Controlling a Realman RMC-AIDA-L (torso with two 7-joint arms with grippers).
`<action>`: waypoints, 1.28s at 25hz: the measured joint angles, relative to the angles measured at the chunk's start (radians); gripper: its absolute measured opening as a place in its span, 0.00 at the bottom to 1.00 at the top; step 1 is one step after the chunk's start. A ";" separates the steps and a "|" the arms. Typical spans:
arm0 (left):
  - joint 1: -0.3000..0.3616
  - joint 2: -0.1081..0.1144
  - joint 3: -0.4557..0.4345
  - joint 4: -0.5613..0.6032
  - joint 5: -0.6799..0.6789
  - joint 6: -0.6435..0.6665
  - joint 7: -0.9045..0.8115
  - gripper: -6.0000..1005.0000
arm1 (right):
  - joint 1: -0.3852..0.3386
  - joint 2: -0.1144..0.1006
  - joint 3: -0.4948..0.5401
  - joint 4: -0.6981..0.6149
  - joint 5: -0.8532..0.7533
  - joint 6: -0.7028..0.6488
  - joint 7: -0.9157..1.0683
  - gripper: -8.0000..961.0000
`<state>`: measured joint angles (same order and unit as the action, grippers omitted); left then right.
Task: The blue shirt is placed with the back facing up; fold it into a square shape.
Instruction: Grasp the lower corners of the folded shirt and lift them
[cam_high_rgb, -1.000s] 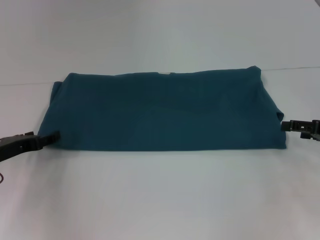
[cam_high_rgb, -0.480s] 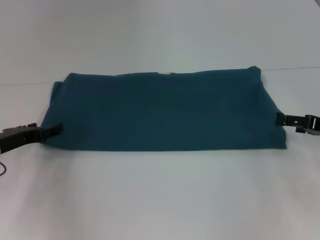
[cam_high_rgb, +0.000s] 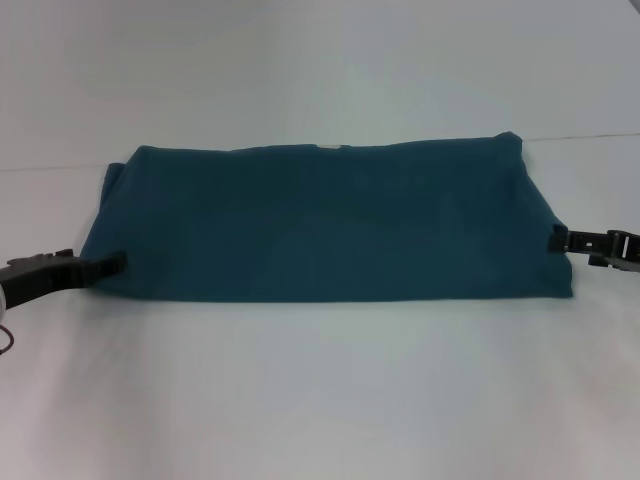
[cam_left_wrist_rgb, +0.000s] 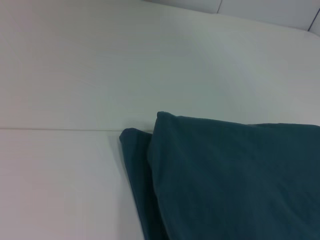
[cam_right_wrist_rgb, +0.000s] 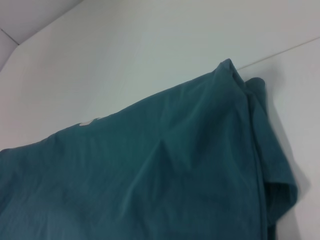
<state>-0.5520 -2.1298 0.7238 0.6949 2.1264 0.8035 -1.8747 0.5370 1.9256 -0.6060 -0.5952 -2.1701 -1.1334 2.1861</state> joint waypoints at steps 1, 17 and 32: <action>0.000 0.000 0.000 0.000 0.000 -0.001 0.000 0.84 | 0.000 0.000 0.000 0.000 0.000 -0.001 0.000 0.93; -0.005 -0.004 0.037 0.000 0.004 -0.006 -0.002 0.80 | -0.002 0.001 -0.003 0.002 0.000 0.002 0.001 0.92; -0.010 -0.004 0.037 0.004 0.062 -0.037 -0.031 0.43 | 0.000 0.003 -0.003 0.004 0.000 0.003 0.002 0.91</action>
<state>-0.5622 -2.1338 0.7608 0.6985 2.1887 0.7663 -1.9062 0.5369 1.9282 -0.6090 -0.5916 -2.1706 -1.1304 2.1881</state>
